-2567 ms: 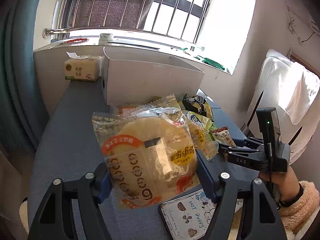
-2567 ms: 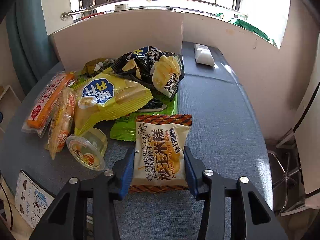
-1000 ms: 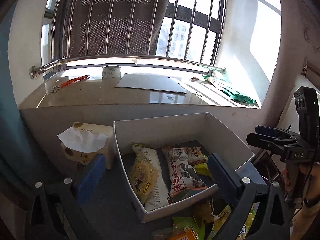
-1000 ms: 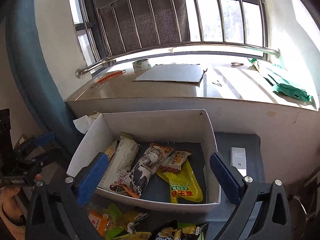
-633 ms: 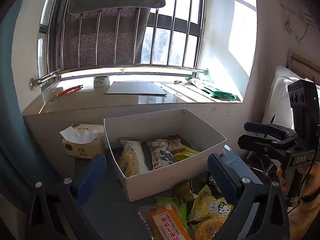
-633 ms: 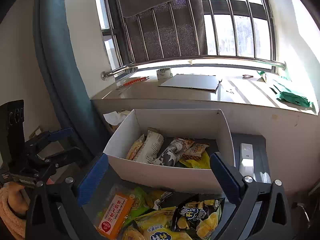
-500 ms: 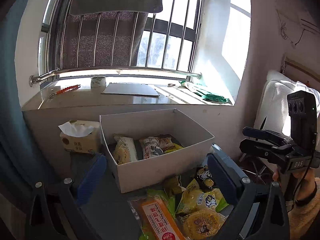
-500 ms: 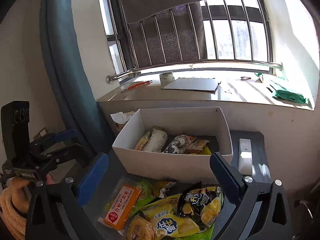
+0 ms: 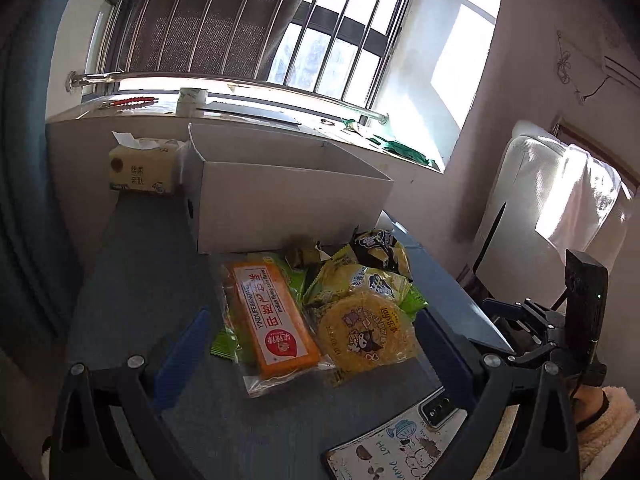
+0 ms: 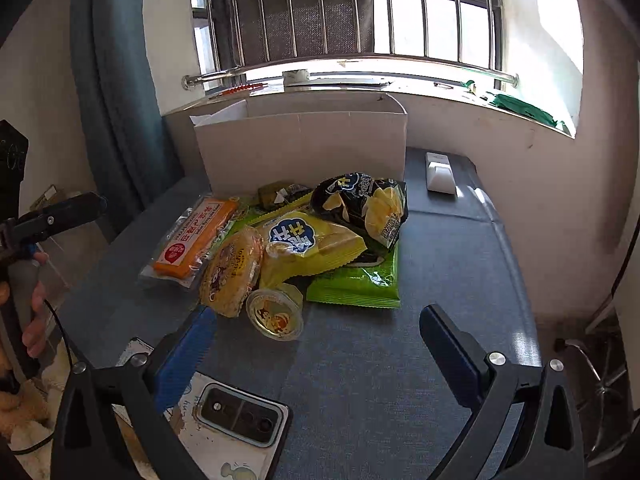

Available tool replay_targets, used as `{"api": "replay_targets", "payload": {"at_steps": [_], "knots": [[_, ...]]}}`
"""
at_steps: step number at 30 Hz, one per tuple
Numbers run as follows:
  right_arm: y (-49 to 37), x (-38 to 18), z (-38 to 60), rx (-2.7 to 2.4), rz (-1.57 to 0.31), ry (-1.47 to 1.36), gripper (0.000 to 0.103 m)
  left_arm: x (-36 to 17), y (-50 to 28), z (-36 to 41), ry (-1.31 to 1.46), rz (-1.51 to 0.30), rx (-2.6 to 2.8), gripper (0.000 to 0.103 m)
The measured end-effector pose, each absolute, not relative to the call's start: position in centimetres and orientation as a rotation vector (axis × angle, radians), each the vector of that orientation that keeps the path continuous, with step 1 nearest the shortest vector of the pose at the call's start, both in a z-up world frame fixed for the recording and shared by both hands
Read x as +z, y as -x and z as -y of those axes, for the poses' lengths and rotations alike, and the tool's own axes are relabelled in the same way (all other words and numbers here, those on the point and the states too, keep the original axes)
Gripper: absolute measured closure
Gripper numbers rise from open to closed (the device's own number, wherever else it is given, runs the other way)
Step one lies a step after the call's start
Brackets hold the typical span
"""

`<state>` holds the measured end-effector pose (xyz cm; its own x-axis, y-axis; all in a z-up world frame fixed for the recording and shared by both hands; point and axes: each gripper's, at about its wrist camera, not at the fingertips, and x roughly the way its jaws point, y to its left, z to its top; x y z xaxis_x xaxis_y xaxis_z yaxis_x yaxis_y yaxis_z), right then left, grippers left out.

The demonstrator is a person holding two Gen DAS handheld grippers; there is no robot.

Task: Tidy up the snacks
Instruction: 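Return both tools to the snacks and grasp the jelly cup with right gripper, then carry yellow bread bag with left gripper while right gripper carries jelly cup to box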

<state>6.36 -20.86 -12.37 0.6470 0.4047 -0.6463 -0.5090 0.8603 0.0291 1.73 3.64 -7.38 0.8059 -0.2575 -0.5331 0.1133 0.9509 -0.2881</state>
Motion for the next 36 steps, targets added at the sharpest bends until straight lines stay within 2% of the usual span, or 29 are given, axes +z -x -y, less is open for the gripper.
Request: {"api": "replay_targets", "payload": {"at_steps": [17,21,22,23,24,25,31,36], "knots": [[-8.4,-16.7,14.9,0.475,-0.752,0.410,0.000,-8.0,-1.4,-3.3,0.239,-0.631,-0.209,0.000],[-9.9,-17.5,14.5,0.491,-0.829,0.393,0.000,-8.5,-1.7,-3.1,0.222,-0.652,-0.207,0.000],[-10.1,-17.5,14.6,0.508,-0.835,0.368,0.002,-8.6,-1.8,-3.1,0.223,-0.658,-0.215,0.000],[-10.3,-17.5,14.8,0.537,-0.843,0.337,0.018,-8.7,-1.8,-3.0,0.222,-0.661,-0.219,0.000],[-10.4,-17.5,15.1,0.576,-0.850,0.294,0.048,-8.8,-1.9,-2.9,0.218,-0.665,-0.220,0.000],[-10.4,-17.3,15.4,0.569,-0.838,0.276,0.055,-8.8,-1.9,-2.8,0.208,-0.672,-0.224,0.000],[-10.5,-16.9,18.5,0.584,-0.884,0.147,0.055,-8.5,-2.7,0.1,0.041,-0.687,-0.347,0.000],[-9.7,-15.9,22.6,0.586,-0.892,-0.023,0.055,-10.4,-5.5,3.7,-0.201,-0.756,-0.480,0.000]]}}
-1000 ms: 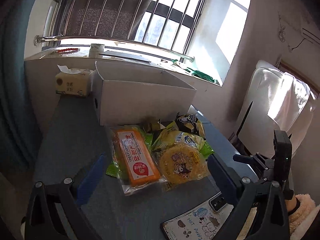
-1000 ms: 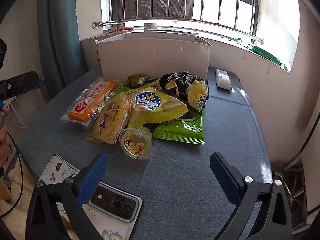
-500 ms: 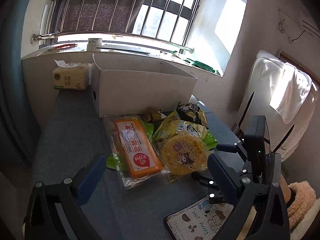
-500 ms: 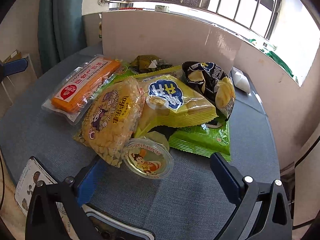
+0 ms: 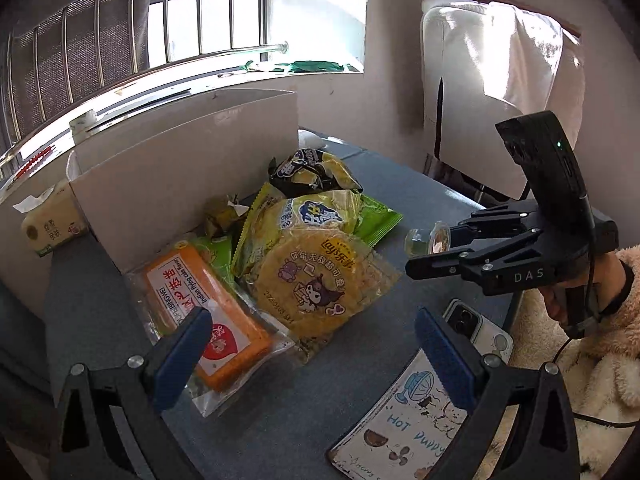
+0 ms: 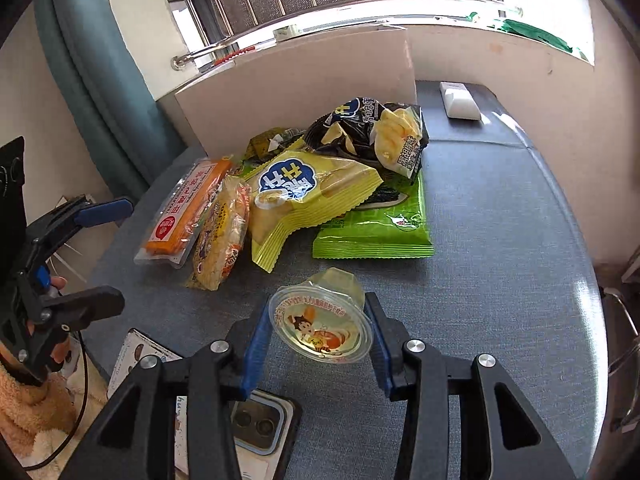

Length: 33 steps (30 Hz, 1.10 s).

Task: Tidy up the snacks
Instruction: 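Carry yellow bread bag with left gripper while right gripper carries jelly cup to box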

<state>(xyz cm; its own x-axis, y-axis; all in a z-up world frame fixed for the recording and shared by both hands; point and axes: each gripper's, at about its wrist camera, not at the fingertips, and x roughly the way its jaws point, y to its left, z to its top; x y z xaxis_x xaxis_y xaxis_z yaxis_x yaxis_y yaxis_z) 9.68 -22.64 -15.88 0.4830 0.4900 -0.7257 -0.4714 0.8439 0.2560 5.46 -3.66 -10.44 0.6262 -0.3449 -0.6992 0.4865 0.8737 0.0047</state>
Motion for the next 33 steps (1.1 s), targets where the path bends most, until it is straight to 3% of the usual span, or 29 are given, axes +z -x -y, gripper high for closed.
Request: {"api": "replay_targets", "payload": {"at_steps": [16,17,18,19,23,24,25,26,27,33], "knots": [[-8.8,-16.0,26.3,0.555,-0.894,-0.125,0.055,-14.1,-12.2,6.8,-0.430,-0.897,-0.684,0.001],[-8.7,-16.1,26.3,0.555,-0.896,-0.123,0.055,-14.2,-12.5,6.7,-0.413,-0.897,-0.674,0.004],[-8.6,-16.1,26.3,0.554,-0.897,-0.124,0.055,-14.2,-12.7,6.4,-0.379,-0.899,-0.669,0.021],[-8.6,-16.2,26.3,0.555,-0.899,-0.125,0.055,-14.1,-12.9,6.0,-0.328,-0.905,-0.672,0.027],[-8.6,-16.3,26.5,0.555,-0.903,-0.139,0.055,-13.3,-12.5,4.2,-0.178,-0.880,-0.653,0.035],[-8.6,-16.3,26.6,0.554,-0.901,-0.142,0.055,-12.9,-12.2,3.9,-0.165,-0.868,-0.654,0.045],[-8.6,-16.3,26.6,0.557,-0.902,-0.145,0.054,-12.4,-11.7,3.5,-0.148,-0.847,-0.652,0.065],[-8.5,-16.2,26.6,0.558,-0.901,-0.149,0.054,-11.9,-11.3,3.1,-0.134,-0.828,-0.630,0.071],[-8.6,-16.2,26.6,0.558,-0.900,-0.154,0.055,-11.3,-11.1,2.6,-0.119,-0.817,-0.618,0.085],[-8.8,-15.8,26.0,0.567,-0.898,-0.148,0.055,-9.2,-9.3,0.4,-0.018,-0.761,-0.581,0.085]]}}
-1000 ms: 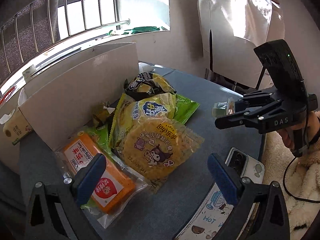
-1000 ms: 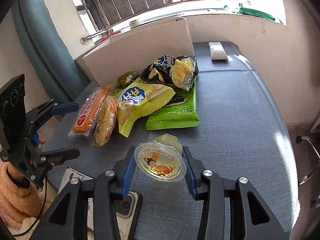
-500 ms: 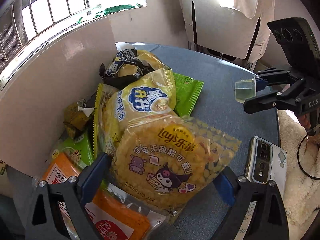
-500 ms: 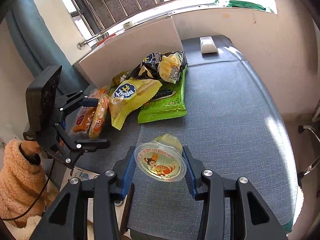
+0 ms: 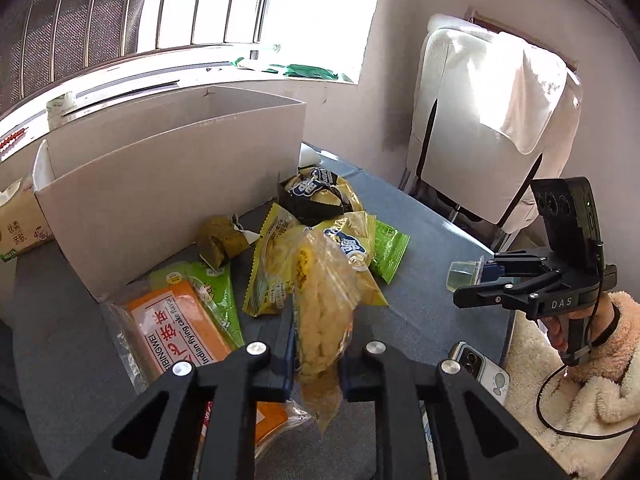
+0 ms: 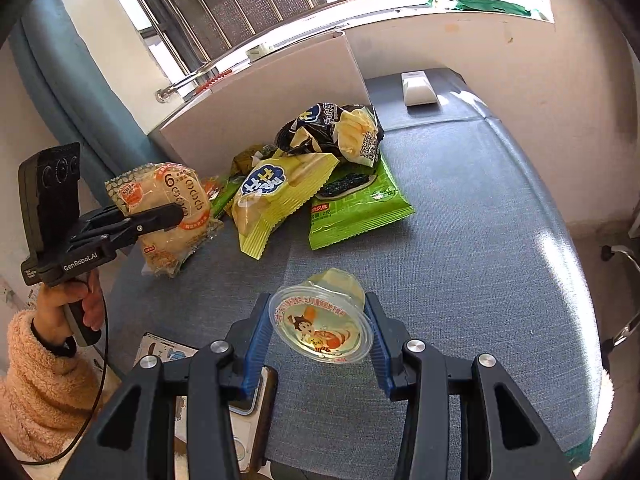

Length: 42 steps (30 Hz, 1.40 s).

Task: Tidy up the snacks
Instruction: 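Carry yellow bread bag with left gripper while right gripper carries jelly cup to box, then open both grippers over the box and move both tools back to the snacks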

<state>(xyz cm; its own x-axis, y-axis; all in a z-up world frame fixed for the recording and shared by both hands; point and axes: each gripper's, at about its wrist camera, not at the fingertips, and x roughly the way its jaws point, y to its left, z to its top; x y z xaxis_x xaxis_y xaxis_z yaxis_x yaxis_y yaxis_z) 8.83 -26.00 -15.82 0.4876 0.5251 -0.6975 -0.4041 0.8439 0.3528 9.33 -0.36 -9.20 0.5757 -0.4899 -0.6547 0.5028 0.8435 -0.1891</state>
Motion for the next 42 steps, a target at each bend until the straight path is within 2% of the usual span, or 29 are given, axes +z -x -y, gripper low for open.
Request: {"api": "replay_targets", "payload": {"at_steps": [7,13,19,26,27,28,29,30,33,42], "knots": [[-10.9,-12.6,24.6,0.640,-0.836,-0.197,0.055,-4.1,-9.4,-2.3,0.103,-0.601,-0.486,0.085],[-16.2,-6.6,21.5,0.695,-0.717,-0.173,0.055,0.5,-13.1,-5.3,0.222,-0.492,-0.375,0.085],[-25.2,-2.5,17.7,0.652,-0.693,-0.131,0.055,1.7,-20.6,-8.5,0.311,-0.529,-0.266,0.086],[-33.9,-3.2,15.0,0.559,-0.819,-0.094,0.054,-0.8,-26.9,-9.6,0.302,-0.645,-0.169,0.084],[-34.5,-3.5,14.7,0.561,-0.831,-0.094,0.050,-1.2,-27.4,-9.8,0.309,-0.661,-0.147,0.071],[-34.8,-3.7,14.6,0.555,-0.833,-0.096,0.040,-1.7,-27.9,-10.0,0.335,-0.678,-0.143,0.039],[-35.0,-3.8,14.6,0.545,-0.826,-0.099,0.011,-2.1,-28.2,-10.2,0.361,-0.691,-0.145,0.016],[-34.9,-3.8,14.9,0.536,-0.805,-0.109,0.000,-2.4,-28.1,-10.4,0.376,-0.695,-0.142,0.001],[-33.7,-3.3,16.5,0.556,-0.736,-0.170,0.000,-2.8,-27.3,-10.4,0.348,-0.675,-0.133,0.000],[-30.3,-2.0,17.8,0.577,-0.695,-0.145,0.000,-1.2,-23.7,-8.6,0.215,-0.638,-0.152,0.000]]}}
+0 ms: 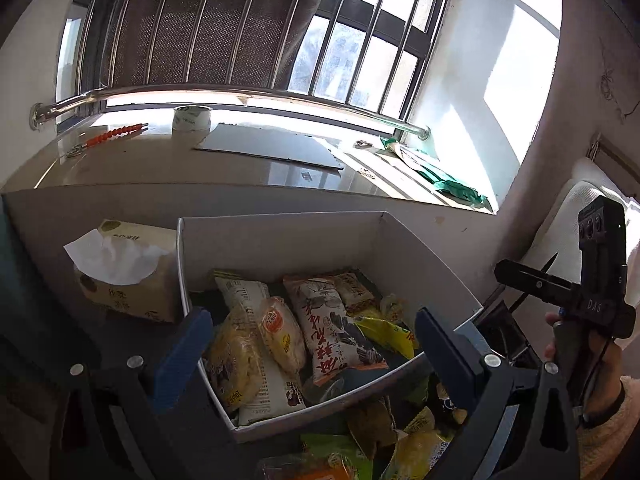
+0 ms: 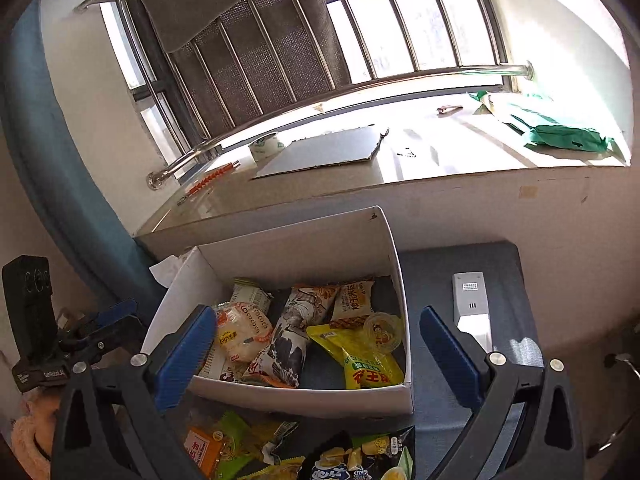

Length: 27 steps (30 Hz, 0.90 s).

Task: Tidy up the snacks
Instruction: 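Open both grippers over the box and move both tools back to the snacks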

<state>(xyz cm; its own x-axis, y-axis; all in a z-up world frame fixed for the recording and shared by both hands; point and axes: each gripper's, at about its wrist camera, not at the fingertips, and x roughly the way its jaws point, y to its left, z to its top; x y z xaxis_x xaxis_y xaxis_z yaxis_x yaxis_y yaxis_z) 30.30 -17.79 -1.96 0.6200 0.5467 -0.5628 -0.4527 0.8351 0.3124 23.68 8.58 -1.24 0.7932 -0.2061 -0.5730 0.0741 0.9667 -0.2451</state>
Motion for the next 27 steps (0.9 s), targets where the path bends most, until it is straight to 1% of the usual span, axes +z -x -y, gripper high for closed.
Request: {"api": "replay_targets", "payload": {"at_steps": [5,8,11,20,27], "knots": [[-25.2,-1.6,19.7,0.628,-0.635,-0.167,0.000,0.2,-18.9,-7.2,0.151,-0.564,-0.179,0.000],[-21.9,-2.2,21.1,0.647,-0.624,-0.183,0.000,0.8,-15.3,-6.6,0.139,-0.486,-0.185,0.000],[-18.7,-3.4,22.8,0.634,-0.618,-0.193,0.000,0.4,-12.6,-6.2,0.148,-0.490,-0.198,0.000],[-11.0,-9.1,27.6,0.565,-0.652,-0.313,0.000,-4.0,-6.4,-4.7,0.203,-0.558,-0.193,0.000],[-9.4,-12.6,28.3,0.573,-0.744,-0.345,0.000,-8.4,-1.8,-3.4,0.243,-0.564,-0.150,0.000]]}}
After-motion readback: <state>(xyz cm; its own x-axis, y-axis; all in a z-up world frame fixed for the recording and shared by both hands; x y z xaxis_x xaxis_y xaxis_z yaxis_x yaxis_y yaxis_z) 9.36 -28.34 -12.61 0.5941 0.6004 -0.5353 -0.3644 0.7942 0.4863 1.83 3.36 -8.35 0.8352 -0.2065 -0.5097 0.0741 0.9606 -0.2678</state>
